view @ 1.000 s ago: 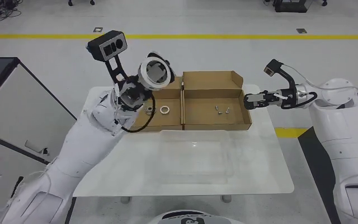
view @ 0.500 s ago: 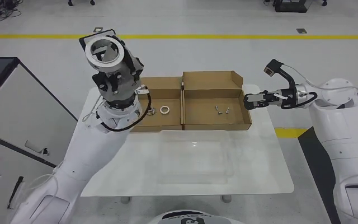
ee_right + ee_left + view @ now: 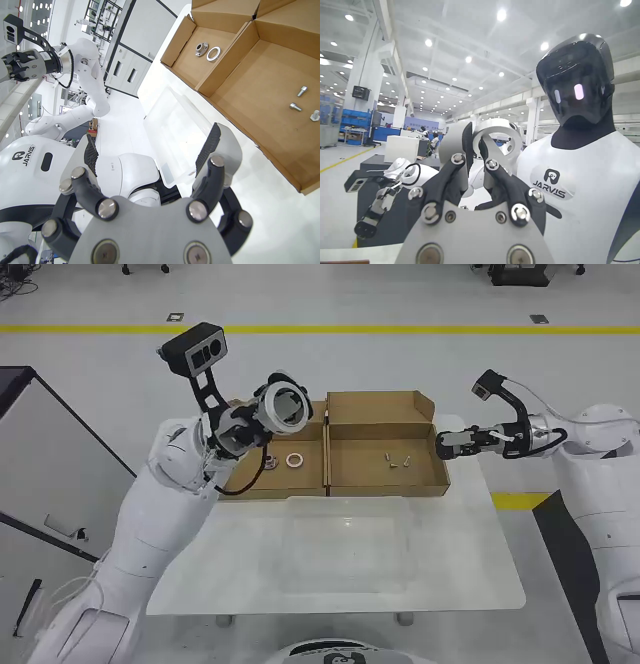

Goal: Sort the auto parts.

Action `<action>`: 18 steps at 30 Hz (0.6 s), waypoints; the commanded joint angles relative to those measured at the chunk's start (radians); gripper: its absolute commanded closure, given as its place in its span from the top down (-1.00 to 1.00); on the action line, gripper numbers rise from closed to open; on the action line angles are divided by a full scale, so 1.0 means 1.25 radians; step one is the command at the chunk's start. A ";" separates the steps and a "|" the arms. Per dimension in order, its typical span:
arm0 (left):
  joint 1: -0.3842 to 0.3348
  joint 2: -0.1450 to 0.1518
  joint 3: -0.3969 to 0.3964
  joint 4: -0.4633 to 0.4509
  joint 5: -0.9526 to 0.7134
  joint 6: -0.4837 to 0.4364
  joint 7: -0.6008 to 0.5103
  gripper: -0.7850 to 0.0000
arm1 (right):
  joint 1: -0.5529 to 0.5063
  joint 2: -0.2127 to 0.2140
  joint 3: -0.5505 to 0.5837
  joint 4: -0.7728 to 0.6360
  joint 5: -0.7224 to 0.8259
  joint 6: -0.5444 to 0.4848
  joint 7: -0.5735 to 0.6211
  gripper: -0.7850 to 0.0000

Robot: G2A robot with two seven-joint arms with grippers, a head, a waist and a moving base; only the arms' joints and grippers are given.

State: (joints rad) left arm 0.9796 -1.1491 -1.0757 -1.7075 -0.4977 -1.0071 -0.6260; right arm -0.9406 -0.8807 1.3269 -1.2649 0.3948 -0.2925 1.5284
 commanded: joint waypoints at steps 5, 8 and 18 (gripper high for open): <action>0.017 -0.010 0.029 -0.039 -0.116 -0.004 0.049 -1.00 | 0.000 0.000 0.000 0.000 0.000 0.000 0.000 1.00; 0.020 -0.014 0.044 -0.065 -0.236 -0.004 0.033 -1.00 | 0.000 0.000 0.000 0.000 0.000 0.000 0.000 1.00; 0.009 -0.015 0.008 -0.022 -0.298 -0.004 -0.125 -1.00 | 0.000 0.000 0.000 0.000 0.000 0.000 0.000 1.00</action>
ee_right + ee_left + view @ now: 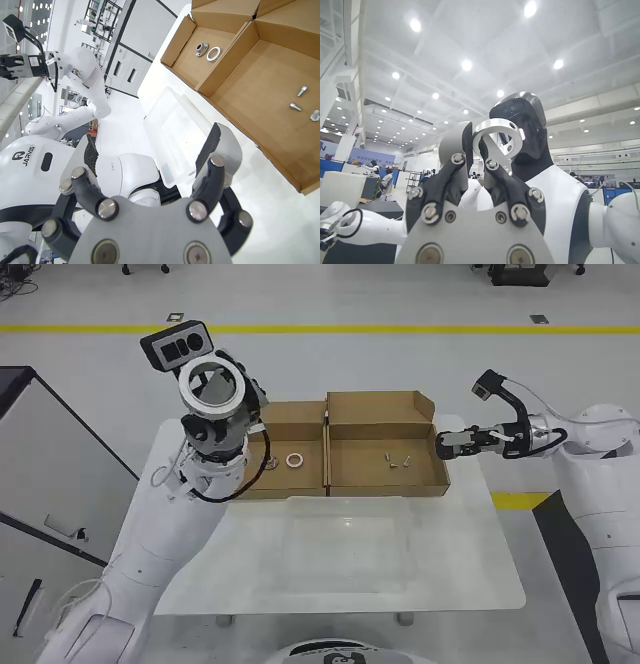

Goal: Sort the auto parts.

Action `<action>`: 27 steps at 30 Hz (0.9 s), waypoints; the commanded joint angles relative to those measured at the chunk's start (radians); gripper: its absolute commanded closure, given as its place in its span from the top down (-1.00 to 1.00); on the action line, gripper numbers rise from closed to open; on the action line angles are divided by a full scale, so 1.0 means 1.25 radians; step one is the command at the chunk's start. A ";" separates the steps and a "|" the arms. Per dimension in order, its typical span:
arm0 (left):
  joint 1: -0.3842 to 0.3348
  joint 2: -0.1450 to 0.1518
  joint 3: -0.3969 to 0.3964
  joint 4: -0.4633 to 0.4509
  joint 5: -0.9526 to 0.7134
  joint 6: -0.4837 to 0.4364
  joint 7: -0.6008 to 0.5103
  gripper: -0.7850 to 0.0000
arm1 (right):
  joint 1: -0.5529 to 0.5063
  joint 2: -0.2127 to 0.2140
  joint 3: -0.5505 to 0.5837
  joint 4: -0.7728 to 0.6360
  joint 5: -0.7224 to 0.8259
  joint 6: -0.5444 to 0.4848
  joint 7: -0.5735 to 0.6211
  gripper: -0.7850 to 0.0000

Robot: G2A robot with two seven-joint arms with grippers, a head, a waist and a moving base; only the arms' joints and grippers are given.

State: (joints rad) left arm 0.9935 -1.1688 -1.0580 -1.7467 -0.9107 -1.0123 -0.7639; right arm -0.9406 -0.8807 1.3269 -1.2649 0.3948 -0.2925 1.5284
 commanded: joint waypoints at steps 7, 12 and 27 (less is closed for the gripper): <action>-0.002 -0.004 -0.031 0.021 0.221 0.014 -0.002 -1.00 | 0.000 0.000 0.000 0.000 0.000 0.000 0.000 1.00; 0.004 -0.009 -0.032 0.018 0.300 0.017 0.029 -1.00 | 0.000 0.000 0.000 0.000 0.000 0.000 0.000 1.00; 0.009 -0.020 0.000 0.002 0.046 0.014 0.021 -1.00 | 0.000 0.000 0.000 0.000 0.000 0.000 0.000 1.00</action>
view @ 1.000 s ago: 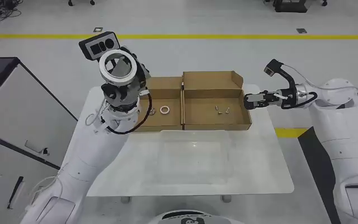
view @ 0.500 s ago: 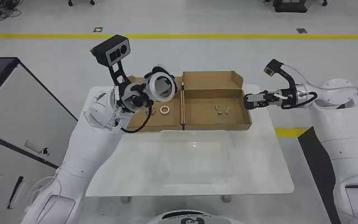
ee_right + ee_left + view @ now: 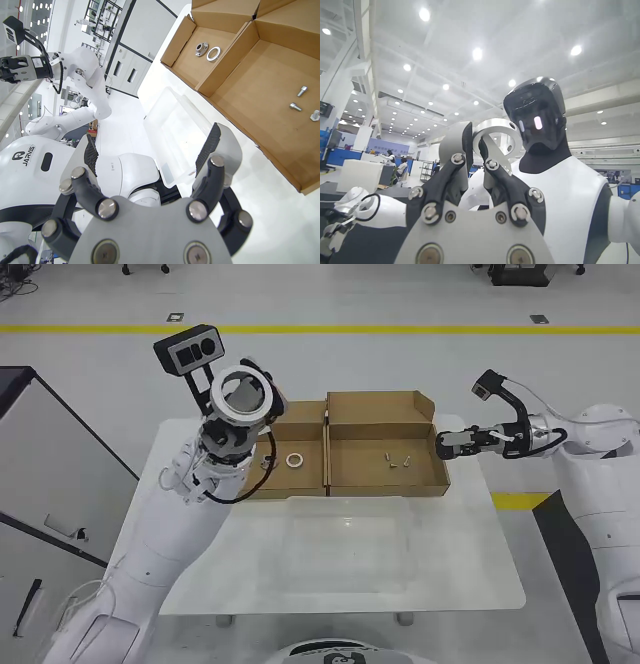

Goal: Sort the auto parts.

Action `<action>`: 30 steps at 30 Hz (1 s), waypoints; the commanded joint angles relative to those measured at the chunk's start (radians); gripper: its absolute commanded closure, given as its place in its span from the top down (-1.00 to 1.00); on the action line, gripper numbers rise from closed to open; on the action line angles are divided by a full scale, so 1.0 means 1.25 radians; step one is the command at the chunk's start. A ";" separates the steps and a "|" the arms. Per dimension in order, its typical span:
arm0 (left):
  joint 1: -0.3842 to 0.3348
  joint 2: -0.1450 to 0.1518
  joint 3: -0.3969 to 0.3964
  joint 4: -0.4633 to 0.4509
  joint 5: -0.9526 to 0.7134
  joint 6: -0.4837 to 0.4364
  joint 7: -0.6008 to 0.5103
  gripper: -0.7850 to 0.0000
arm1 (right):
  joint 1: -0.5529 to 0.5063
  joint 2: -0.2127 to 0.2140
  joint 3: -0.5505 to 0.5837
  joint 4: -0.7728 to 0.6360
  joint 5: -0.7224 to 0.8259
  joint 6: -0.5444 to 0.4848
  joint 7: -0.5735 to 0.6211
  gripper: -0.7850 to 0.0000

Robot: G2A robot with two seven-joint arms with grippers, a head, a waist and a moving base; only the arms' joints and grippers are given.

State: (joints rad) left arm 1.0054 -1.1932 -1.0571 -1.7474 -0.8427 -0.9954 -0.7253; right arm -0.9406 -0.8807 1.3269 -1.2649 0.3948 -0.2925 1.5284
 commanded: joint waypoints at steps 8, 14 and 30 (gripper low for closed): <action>0.000 -0.002 0.002 -0.004 -0.056 0.003 -0.020 -1.00 | 0.000 0.000 0.000 0.000 0.000 0.000 0.000 1.00; 0.000 -0.002 0.002 -0.004 -0.056 0.003 -0.020 -1.00 | 0.000 0.000 0.000 0.000 0.000 0.000 0.000 1.00; 0.005 -0.016 -0.033 0.062 0.198 0.176 0.200 -1.00 | 0.000 0.000 0.000 0.000 0.000 0.000 0.000 1.00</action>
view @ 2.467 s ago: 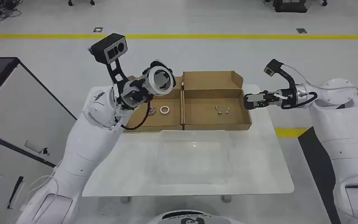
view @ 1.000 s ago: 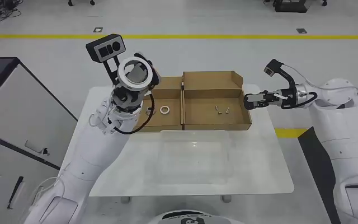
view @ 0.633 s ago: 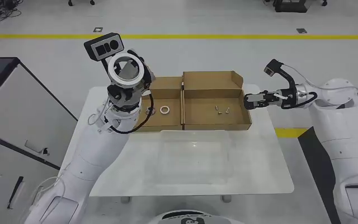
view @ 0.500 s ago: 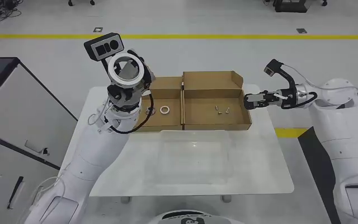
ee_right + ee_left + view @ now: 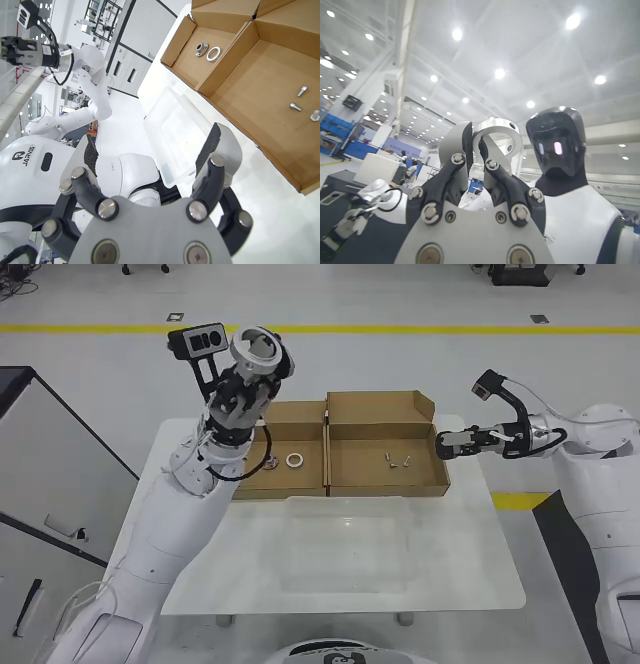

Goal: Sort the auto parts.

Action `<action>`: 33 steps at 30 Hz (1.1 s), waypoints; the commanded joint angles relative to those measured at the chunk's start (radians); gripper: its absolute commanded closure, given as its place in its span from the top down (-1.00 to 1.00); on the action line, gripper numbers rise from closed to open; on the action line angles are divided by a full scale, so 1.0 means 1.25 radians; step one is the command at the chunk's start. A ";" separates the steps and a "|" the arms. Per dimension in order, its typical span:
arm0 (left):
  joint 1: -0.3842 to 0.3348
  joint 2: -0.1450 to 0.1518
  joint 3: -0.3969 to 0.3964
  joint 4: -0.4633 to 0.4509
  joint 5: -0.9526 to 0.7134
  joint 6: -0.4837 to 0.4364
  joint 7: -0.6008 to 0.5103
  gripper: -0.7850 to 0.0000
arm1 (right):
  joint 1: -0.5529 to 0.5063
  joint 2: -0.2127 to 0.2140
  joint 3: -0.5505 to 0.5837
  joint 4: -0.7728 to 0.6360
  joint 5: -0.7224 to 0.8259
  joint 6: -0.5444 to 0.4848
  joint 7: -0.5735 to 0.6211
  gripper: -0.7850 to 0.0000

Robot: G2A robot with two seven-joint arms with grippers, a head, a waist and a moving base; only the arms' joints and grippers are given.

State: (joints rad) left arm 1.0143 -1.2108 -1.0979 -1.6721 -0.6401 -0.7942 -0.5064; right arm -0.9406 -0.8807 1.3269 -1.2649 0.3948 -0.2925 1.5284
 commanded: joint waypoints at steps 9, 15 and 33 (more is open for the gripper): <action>0.004 -0.002 -0.020 0.035 0.332 0.182 0.104 -1.00 | 0.000 0.000 0.000 0.000 0.000 0.000 0.000 1.00; 0.013 0.013 -0.055 0.044 0.460 0.309 0.010 -1.00 | 0.000 0.000 0.000 0.000 0.000 0.000 0.000 1.00; 0.001 0.052 -0.085 0.029 1.007 0.631 -0.185 -1.00 | 0.000 0.000 0.000 0.000 0.000 0.000 0.000 1.00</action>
State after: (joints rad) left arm 1.0194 -1.1481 -1.2045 -1.6408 0.5816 -0.0070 -0.7229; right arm -0.9406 -0.8807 1.3269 -1.2649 0.3948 -0.2925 1.5284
